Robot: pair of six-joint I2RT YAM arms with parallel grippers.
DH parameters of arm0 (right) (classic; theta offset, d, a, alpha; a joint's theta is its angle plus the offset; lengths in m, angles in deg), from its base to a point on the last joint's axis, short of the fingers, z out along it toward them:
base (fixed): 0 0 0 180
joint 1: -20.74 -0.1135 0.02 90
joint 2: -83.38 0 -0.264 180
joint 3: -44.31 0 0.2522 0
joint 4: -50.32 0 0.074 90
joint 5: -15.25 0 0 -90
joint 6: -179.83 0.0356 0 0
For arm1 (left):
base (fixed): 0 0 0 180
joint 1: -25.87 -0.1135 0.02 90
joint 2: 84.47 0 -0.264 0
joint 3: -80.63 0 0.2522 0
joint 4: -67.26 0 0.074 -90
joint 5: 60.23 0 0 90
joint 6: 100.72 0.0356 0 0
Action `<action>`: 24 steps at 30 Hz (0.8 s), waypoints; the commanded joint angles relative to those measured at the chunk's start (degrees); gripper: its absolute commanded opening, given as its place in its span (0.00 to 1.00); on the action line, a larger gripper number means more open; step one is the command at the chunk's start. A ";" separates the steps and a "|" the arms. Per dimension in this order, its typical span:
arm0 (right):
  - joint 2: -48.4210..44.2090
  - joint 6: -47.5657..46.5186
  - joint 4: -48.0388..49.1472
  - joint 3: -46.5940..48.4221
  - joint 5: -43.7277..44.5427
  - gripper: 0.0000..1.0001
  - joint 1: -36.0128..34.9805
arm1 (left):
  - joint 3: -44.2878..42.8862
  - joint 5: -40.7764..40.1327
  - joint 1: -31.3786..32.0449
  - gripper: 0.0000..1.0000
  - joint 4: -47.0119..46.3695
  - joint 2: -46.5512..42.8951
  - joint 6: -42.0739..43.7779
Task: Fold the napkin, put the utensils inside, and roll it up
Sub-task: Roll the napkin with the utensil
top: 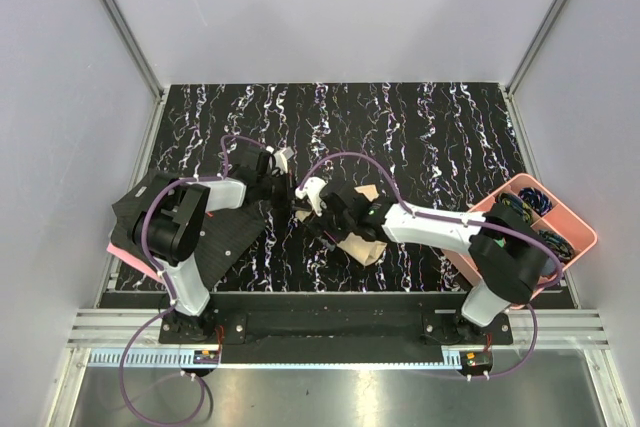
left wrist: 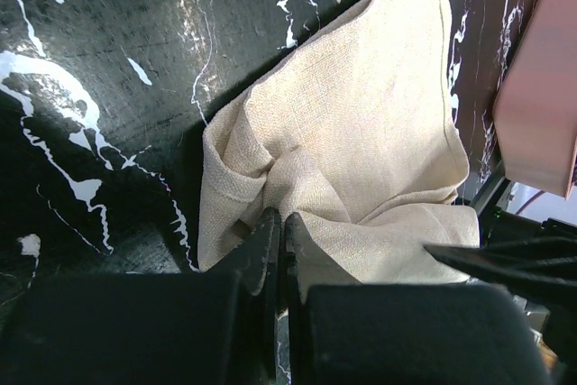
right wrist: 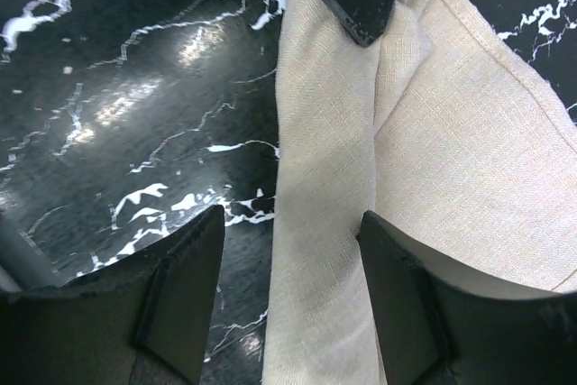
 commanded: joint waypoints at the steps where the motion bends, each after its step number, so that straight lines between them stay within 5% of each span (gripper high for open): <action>1: 2.10 -2.54 2.30 0.60 2.59 0.69 -0.43 | -1.11 -0.25 0.20 0.00 2.21 0.10 1.37; 10: 6.58 -1.49 2.56 -0.19 3.45 0.62 -0.34 | -1.63 0.19 0.20 0.00 2.30 -0.17 1.28; 16: 11.50 1.14 1.33 0.95 7.15 0.62 -0.26 | -1.98 -0.51 0.20 0.20 1.95 -2.45 1.02; 18: 12.56 1.76 0.98 1.39 6.63 0.61 -0.08 | -2.07 -0.77 0.12 0.35 1.95 -3.68 0.84; 24: 12.83 4.05 0.63 1.30 -3.35 0.39 2.29 | -0.50 -4.63 -2.51 0.60 2.39 -8.25 1.28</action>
